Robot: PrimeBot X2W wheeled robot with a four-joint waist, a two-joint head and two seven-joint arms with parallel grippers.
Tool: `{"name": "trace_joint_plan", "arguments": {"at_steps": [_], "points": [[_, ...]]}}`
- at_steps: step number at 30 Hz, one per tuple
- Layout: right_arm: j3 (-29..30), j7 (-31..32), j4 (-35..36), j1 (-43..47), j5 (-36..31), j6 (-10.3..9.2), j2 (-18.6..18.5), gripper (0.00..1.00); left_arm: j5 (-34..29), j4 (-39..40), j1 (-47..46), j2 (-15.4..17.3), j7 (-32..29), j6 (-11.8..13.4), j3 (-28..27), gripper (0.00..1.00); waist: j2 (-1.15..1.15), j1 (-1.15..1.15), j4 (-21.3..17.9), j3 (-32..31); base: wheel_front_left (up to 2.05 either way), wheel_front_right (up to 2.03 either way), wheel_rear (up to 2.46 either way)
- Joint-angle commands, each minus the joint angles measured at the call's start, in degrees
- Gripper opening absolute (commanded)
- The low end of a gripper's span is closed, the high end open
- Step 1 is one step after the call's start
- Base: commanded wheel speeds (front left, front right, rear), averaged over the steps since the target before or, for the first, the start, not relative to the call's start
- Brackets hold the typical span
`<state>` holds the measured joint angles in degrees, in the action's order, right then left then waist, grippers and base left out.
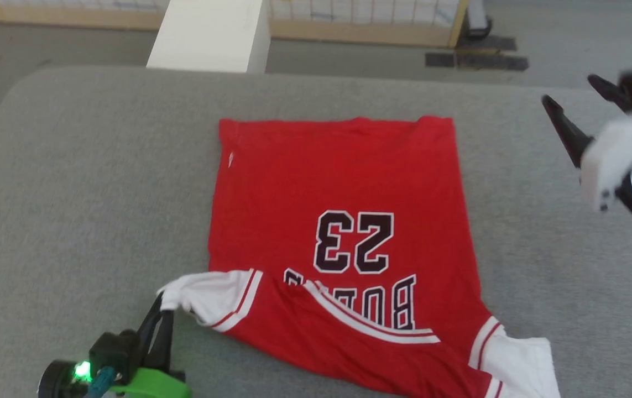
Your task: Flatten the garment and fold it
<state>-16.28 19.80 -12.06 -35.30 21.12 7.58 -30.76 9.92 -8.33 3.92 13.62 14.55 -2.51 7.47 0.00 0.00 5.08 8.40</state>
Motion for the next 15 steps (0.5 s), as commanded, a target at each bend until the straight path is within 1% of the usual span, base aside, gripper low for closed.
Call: {"name": "trace_joint_plan", "arguments": {"at_steps": [1, 7, 11, 15], "points": [[-2.13, 3.33, -2.27, -3.26, 2.14, -0.09, -0.07, 1.00, -0.60, 0.47, -1.52, -0.65, 0.45, -0.37, 0.24, 0.00, 0.00, 0.00, 3.58, 4.42, 0.00, 0.00, 0.00], [-12.16, 19.85, -11.61, -17.04, 10.01, -0.09, -2.40, 1.00, -2.07, 1.70, -4.95, -2.50, 0.45, -1.13, 1.51, 0.00, 0.00, 0.00, 6.96, 10.08, 0.00, 0.00, 0.00], [-17.37, 28.13, -15.12, -24.03, 13.45, -0.09, -4.40, 1.00, -3.01, 2.38, -7.67, -4.18, 0.45, -1.77, 2.69, 0.00, 0.00, 0.00, 9.63, 14.31, 0.00, 0.00, 0.00], [-20.94, 34.69, -18.26, -29.35, 15.80, -0.09, -5.53, 1.00, -3.85, 3.00, -10.11, -5.92, 0.45, -2.39, 3.86, 0.00, 0.00, 0.00, 11.94, 18.00, 0.00, 0.00, 0.00]]}}
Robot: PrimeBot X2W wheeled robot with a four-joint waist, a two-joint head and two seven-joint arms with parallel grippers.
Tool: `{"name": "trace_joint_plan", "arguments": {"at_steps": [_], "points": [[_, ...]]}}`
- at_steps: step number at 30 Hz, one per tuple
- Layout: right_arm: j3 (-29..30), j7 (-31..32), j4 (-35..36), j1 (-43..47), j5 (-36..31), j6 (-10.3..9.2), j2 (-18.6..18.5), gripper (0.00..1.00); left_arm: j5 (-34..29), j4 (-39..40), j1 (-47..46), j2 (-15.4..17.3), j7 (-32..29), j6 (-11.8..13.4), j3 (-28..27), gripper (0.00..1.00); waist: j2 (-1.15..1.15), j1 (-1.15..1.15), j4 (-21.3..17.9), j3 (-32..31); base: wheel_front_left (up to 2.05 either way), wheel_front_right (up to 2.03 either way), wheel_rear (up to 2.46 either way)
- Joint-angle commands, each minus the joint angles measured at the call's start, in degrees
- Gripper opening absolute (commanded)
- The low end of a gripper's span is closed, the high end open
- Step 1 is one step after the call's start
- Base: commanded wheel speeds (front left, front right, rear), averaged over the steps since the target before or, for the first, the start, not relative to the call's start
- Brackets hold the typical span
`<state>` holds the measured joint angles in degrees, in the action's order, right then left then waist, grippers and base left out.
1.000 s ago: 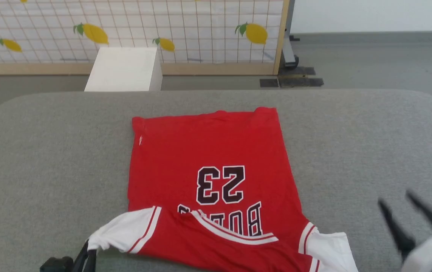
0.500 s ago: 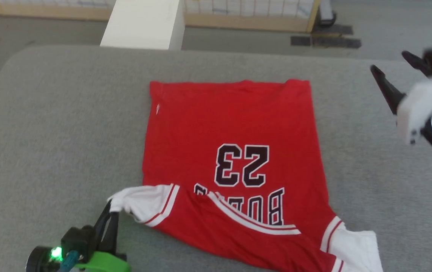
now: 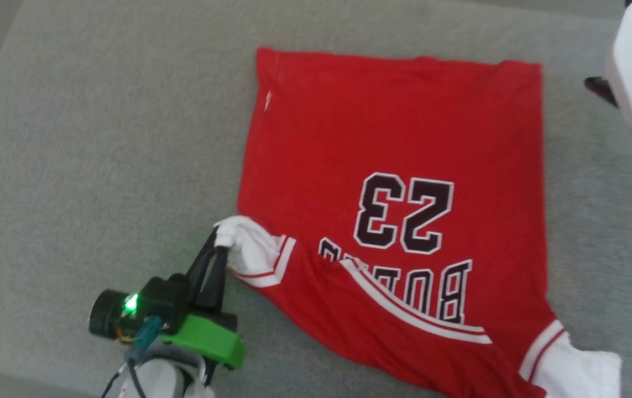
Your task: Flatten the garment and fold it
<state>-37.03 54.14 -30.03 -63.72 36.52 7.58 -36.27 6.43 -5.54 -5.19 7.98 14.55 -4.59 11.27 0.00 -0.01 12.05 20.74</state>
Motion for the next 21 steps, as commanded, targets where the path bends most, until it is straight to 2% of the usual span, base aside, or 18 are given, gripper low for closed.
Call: {"name": "trace_joint_plan", "arguments": {"at_steps": [1, 7, 16, 17, 18, 21], "points": [[-0.67, 1.61, -1.24, -2.07, 0.88, -0.09, -0.04, 1.00, -0.54, 0.36, -1.57, -0.67, 0.45, -0.48, 0.32, 0.00, 0.00, 0.01, 5.59, 6.58, 0.00, 0.00, 0.00], [-2.08, 1.84, -5.75, -5.61, 1.69, -0.09, 1.33, 1.00, -0.95, 0.63, -3.59, -2.33, 0.45, -1.04, 0.97, 0.00, 0.00, 0.01, 7.73, 10.17, 0.00, 0.00, 0.00], [-7.55, -0.21, -10.96, -3.53, 1.87, -0.09, 1.79, 1.00, -1.52, -0.16, -4.92, -3.29, 0.45, -1.62, 0.75, 0.00, 0.00, 0.01, 8.02, 11.82, 0.00, 0.00, 0.00], [-8.15, -0.53, -11.15, -3.46, 2.27, -0.09, 1.69, 0.35, -1.61, -0.29, -4.95, -3.33, 0.45, -1.67, 0.61, 0.00, 0.00, 0.01, 7.85, 11.74, 0.00, 0.00, 0.00], [-8.57, -0.68, -11.34, -3.44, 2.71, -0.09, 1.66, 0.00, -1.69, -0.41, -4.94, -3.34, 0.45, -1.71, 0.47, 0.00, 0.00, 0.01, 7.66, 11.57, 0.00, 0.00, 0.00], [-9.82, -1.91, -11.88, -4.19, 3.79, -0.09, 1.45, 0.00, -1.93, -0.87, -4.73, -3.15, 0.45, -1.85, -0.08, 0.00, 0.00, 0.01, 6.94, 10.60, 0.00, 0.00, 0.00]]}}
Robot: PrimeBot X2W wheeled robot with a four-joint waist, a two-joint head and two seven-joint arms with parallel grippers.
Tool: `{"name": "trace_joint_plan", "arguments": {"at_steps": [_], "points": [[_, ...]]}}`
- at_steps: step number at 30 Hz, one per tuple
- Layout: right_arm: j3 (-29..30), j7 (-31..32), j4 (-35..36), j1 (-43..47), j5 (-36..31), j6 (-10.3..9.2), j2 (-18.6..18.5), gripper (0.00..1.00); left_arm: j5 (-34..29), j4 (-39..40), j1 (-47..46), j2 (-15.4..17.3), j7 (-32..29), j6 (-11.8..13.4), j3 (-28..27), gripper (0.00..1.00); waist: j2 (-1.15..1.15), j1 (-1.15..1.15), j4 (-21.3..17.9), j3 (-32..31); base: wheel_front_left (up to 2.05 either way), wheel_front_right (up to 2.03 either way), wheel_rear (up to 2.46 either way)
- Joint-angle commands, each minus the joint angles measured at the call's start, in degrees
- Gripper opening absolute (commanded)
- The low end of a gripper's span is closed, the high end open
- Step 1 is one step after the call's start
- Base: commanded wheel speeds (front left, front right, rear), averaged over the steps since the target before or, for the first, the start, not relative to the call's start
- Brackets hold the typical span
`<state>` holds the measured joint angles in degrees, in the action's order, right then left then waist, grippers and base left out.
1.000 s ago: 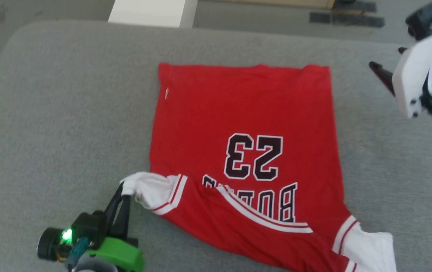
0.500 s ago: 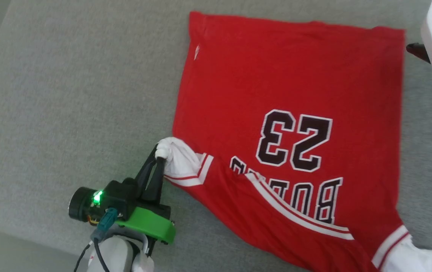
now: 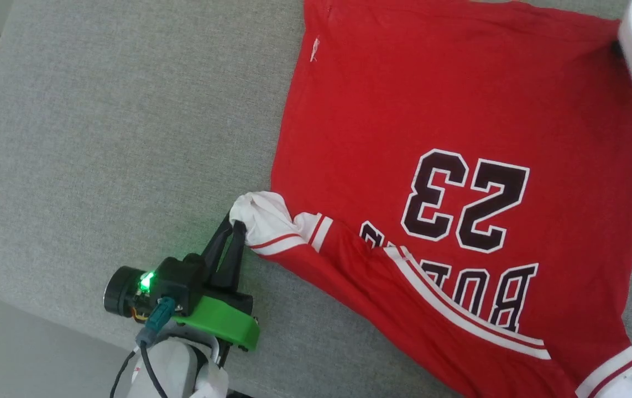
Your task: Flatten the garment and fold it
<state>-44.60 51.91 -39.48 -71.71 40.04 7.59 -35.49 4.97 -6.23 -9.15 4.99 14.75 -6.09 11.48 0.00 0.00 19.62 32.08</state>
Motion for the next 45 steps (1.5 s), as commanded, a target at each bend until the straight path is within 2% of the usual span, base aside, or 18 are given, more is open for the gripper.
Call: {"name": "trace_joint_plan", "arguments": {"at_steps": [1, 9, 15, 19, 22, 27, 33, 39, 45], "points": [[-2.59, -0.34, -2.49, 3.54, 0.52, -0.10, 0.72, 0.00, -0.50, -0.33, -0.65, -0.08, 0.25, -0.38, -0.50, 0.00, 0.00, 0.00, -0.91, -1.19, 0.00, 0.00, 0.00], [-5.46, -8.14, -1.30, 2.89, 5.16, -0.10, 1.33, 0.00, -0.58, -1.71, 2.29, 0.94, 0.25, -0.40, -3.48, 0.00, 0.00, 0.00, -4.52, -7.46, 0.00, 0.00, 0.00], [-11.12, -15.72, 6.27, 5.17, 8.34, -0.10, -2.23, 0.00, -0.55, -2.93, 6.01, 2.19, 0.25, -0.22, -6.19, 0.00, 0.00, 0.00, -8.11, -13.81, 0.00, 0.00, 0.00], [-14.45, -20.98, 13.44, 7.60, 9.47, -0.10, -7.39, 0.00, -0.42, -3.31, 8.47, 2.78, 0.25, -0.04, -7.87, 0.00, 0.00, 0.00, -10.46, -17.51, 0.00, 0.00, 0.00], [-16.35, -24.12, 19.17, 10.58, 9.98, -0.10, -12.82, 0.00, -0.35, -3.44, 10.23, 3.21, 0.25, 0.04, -9.04, 0.00, 0.00, 0.00, -12.10, -19.86, 0.00, 0.00, 0.00], [-17.55, -26.57, 27.79, 18.39, 11.83, -0.10, -21.62, 0.00, -0.29, -3.30, 12.67, 3.58, 0.25, 0.29, -10.74, 0.00, 0.00, 0.00, -14.93, -22.76, 0.00, 0.00, 0.00], [-16.73, -27.72, 33.67, 31.23, 14.00, -0.10, -29.30, 0.00, -0.45, -3.00, 14.39, 3.62, 0.25, 0.30, -11.71, 0.00, 0.00, 0.00, -17.56, -24.14, 0.00, 0.00, 0.00], [-14.34, -29.80, 33.98, 45.56, 16.81, -0.10, -31.07, 0.00, -0.66, -2.79, 14.95, 3.68, 0.25, 0.15, -12.18, 0.00, 0.00, 0.00, -18.61, -24.19, 0.00, 0.00, 0.00], [-11.33, -30.40, 32.74, 57.86, 17.64, -0.10, -28.41, 0.00, -0.83, -2.84, 14.53, 3.74, 0.25, -0.04, -12.38, 0.00, 0.00, 0.00, -18.59, -23.60, 0.00, 0.00, 0.00]]}}
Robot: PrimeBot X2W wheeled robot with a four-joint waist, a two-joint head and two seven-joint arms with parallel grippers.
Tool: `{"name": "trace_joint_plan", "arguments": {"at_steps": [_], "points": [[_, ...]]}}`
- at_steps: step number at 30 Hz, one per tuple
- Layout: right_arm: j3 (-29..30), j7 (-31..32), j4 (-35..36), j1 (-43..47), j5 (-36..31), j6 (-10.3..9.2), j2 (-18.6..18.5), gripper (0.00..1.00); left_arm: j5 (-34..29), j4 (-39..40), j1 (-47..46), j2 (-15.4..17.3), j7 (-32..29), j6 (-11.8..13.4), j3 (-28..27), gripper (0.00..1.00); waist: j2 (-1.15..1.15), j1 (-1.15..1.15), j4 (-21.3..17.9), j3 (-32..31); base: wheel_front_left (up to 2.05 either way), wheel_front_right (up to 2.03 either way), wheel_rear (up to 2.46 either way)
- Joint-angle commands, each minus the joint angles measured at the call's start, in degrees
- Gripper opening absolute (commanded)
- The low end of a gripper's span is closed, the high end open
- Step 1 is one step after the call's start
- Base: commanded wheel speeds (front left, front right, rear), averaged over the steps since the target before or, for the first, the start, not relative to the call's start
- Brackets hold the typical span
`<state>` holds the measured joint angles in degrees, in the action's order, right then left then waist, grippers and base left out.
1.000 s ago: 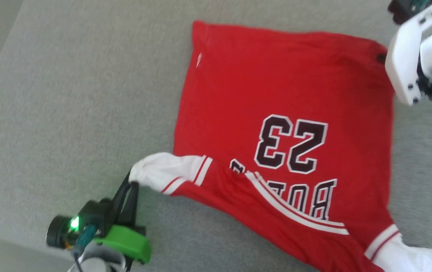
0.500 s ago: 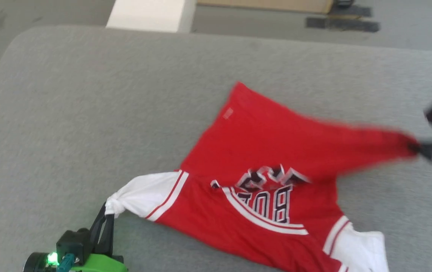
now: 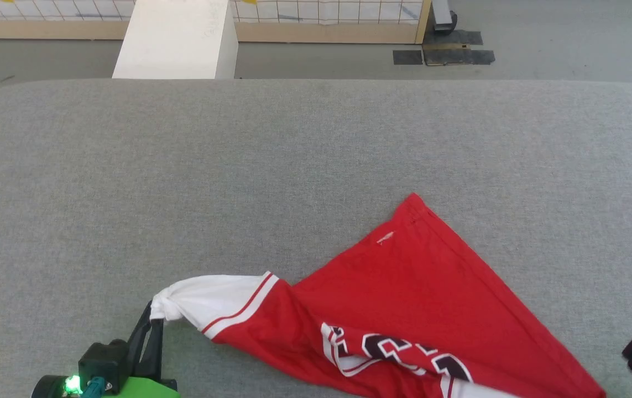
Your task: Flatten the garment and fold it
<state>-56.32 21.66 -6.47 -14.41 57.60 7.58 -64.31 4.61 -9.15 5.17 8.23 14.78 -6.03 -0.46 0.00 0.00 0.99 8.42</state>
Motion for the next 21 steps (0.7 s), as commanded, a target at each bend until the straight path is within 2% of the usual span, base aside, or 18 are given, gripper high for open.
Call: {"name": "trace_joint_plan", "arguments": {"at_steps": [1, 4, 5, 6, 15, 18, 21], "points": [[1.01, -0.05, -0.57, 1.99, 0.03, -0.09, 1.10, 0.00, -0.49, -0.01, 0.12, 0.47, 0.22, -0.13, -0.47, 0.00, 0.00, 0.00, 0.08, 0.07, 0.00, 0.00, 0.00], [3.93, -0.51, -1.66, 5.55, -1.32, -0.09, 3.56, 0.00, -0.58, -0.43, 0.00, 0.19, 0.22, -0.19, -0.42, 0.00, 0.00, 0.00, 0.25, -0.28, 0.00, 0.00, 0.00], [5.16, -0.84, -1.83, 6.12, -1.73, -0.09, 4.24, 0.32, -0.59, -0.58, 0.09, 0.11, 0.22, -0.19, -0.44, 0.00, 0.00, 0.00, 0.21, -0.50, 0.00, 0.00, 0.00], [6.85, -1.27, -1.84, 6.54, -2.59, -0.09, 4.77, 1.00, -0.62, -0.78, 0.27, 0.02, 0.22, -0.21, -0.45, 0.00, 0.00, 0.00, 0.18, -0.91, 0.00, 0.00, 0.00], [24.23, -2.97, 3.64, 3.58, -11.83, -0.09, 6.31, 1.00, -1.19, -0.86, 0.94, -0.43, 0.22, -0.33, 0.08, 0.00, 0.00, 0.00, 0.58, -2.54, 0.00, 0.00, 0.00], [28.27, -1.55, 7.02, 0.52, -15.53, -0.09, 8.85, 1.00, -1.58, -0.28, 0.46, -0.66, 0.22, -0.35, 0.69, 0.00, 0.00, 0.00, 1.23, -1.89, 0.00, 0.00, 0.00], [29.07, 1.15, 9.18, -3.64, -18.67, -0.09, 12.19, 1.00, -1.90, 0.49, -0.24, -0.92, 0.22, -0.35, 1.28, 0.00, 0.00, 0.00, 1.95, -0.79, 0.00, 0.00, 0.00]]}}
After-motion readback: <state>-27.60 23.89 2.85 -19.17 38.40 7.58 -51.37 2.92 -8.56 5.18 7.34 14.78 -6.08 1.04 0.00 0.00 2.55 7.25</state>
